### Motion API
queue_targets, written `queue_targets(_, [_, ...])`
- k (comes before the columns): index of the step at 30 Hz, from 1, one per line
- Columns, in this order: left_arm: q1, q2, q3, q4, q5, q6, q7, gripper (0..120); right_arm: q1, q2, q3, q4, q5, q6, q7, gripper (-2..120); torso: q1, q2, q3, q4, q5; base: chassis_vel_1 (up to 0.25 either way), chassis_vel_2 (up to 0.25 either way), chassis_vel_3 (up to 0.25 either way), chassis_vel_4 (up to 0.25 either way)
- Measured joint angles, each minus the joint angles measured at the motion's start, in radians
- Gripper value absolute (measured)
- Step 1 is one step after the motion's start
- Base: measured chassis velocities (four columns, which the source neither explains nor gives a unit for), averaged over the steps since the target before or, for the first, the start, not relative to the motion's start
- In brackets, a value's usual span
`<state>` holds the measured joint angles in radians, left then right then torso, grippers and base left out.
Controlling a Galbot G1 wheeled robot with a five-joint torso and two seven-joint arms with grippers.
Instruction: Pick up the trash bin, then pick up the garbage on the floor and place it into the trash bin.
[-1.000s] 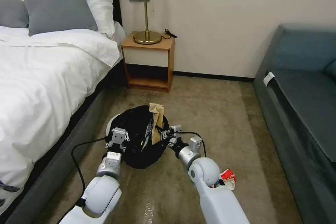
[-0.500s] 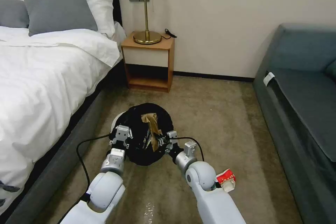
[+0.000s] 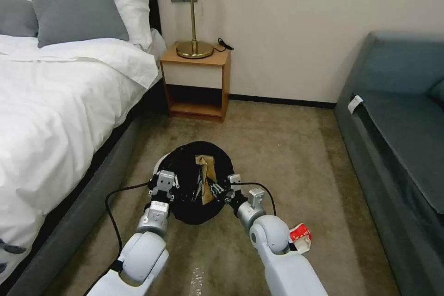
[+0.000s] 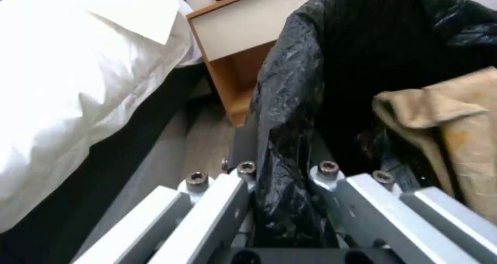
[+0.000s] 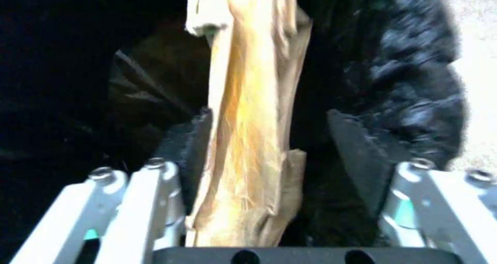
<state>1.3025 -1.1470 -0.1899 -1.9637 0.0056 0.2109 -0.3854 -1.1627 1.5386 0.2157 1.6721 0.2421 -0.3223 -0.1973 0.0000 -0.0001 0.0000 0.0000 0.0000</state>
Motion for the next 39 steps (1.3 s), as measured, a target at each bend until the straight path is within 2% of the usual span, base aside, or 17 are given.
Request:
queue_targets(1, [0.004,0.000,-0.004,0.001,0.000,-0.002,0.000,4,-0.003,-0.001,0.004,0.006,0.000,0.000,0.000,67,0.000,0.000,0.000,0.0000,0.0000,0.000,0.000,0.000,0.000])
queue_targets(2, [0.004,0.000,-0.004,0.001,0.000,-0.002,0.000,4,-0.003,-0.001,0.004,0.006,0.000,0.000,0.000,67,0.000,0.000,0.000,0.0000,0.0000,0.000,0.000,0.000,0.000])
queue_targets(5, [0.016,-0.001,-0.018,0.005,0.001,-0.008,0.003,4,-0.010,-0.002,0.019,0.031,0.005,-0.003,0.001,83,0.000,0.000,0.000,0.0000,0.0000,0.000,0.000,0.000,0.000])
queue_targets(6, [0.016,-0.001,-0.018,0.005,0.001,-0.008,0.003,4,-0.010,-0.002,0.019,0.031,0.005,-0.003,0.001,83,0.000,0.000,0.000,0.0000,0.0000,0.000,0.000,0.000,0.000])
queue_targets(8, [0.022,-0.001,-0.027,0.009,0.001,-0.012,0.003,4,-0.014,-0.006,0.029,0.045,0.009,-0.008,0.004,93,0.000,0.000,0.000,0.0000,0.0000,0.000,0.000,0.000,0.000])
queue_targets(11, [0.027,0.000,-0.030,0.010,0.001,-0.015,0.003,4,-0.018,-0.009,0.036,0.052,0.010,-0.009,0.005,99,0.000,0.000,0.000,0.0000,0.0000,0.000,0.000,0.000,0.000])
queue_targets(17, [0.034,0.001,-0.037,0.018,0.001,-0.023,0.004,4,-0.033,-0.023,0.070,0.069,0.020,-0.011,0.008,100,0.000,0.000,0.000,0.0000,0.0000,0.000,0.000,0.000,0.000])
queue_targets(21, [0.035,0.005,-0.046,0.036,0.000,-0.031,0.005,4,-0.059,-0.060,0.088,0.068,0.015,-0.026,0.013,100,0.000,0.000,0.000,0.0000,0.0000,0.000,0.000,0.000,0.000])
queue_targets(23, [0.034,0.007,-0.052,0.044,-0.002,-0.035,0.006,4,-0.073,-0.081,0.099,0.060,-0.005,-0.056,0.029,100,0.000,0.000,0.000,0.0000,0.0001,0.000,0.000,0.000,0.000])
queue_targets(24, [0.034,0.008,-0.055,0.048,-0.003,-0.037,0.006,4,-0.081,-0.093,0.112,0.056,-0.021,-0.105,0.049,100,0.000,0.000,0.000,0.0000,0.0001,0.000,0.000,0.000,0.000])
queue_targets(25, [0.034,0.008,-0.055,0.048,-0.003,-0.037,0.006,4,-0.081,-0.093,0.112,0.056,-0.021,-0.105,0.049,100,0.000,0.000,0.000,0.0000,0.0001,0.000,0.000,0.000,0.000])
queue_targets(27, [0.034,0.012,-0.062,0.060,-0.006,-0.043,0.007,4,-0.092,-0.107,0.137,0.045,-0.012,-0.214,0.125,100,0.000,0.000,0.000,-0.0001,0.0000,0.000,0.000,0.000,0.000])
queue_targets(28, [0.034,0.012,-0.062,0.060,-0.006,-0.043,0.007,4,-0.092,-0.107,0.137,0.045,-0.012,-0.214,0.125,100,0.000,0.000,0.000,-0.0001,0.0000,0.000,0.000,0.000,0.000])
queue_targets(31, [0.037,0.016,-0.067,0.068,-0.010,-0.049,0.007,4,-0.097,-0.111,0.163,0.024,0.061,-0.281,0.192,100,0.000,0.000,0.000,-0.0001,0.0000,0.000,0.000,0.000,0.000])
queue_targets(39, [0.040,0.022,-0.072,0.073,-0.020,-0.054,0.007,4,-0.106,-0.112,0.228,0.003,0.244,-0.347,0.286,100,0.000,0.000,0.000,0.0000,0.0001,0.000,0.000,0.000,0.000])
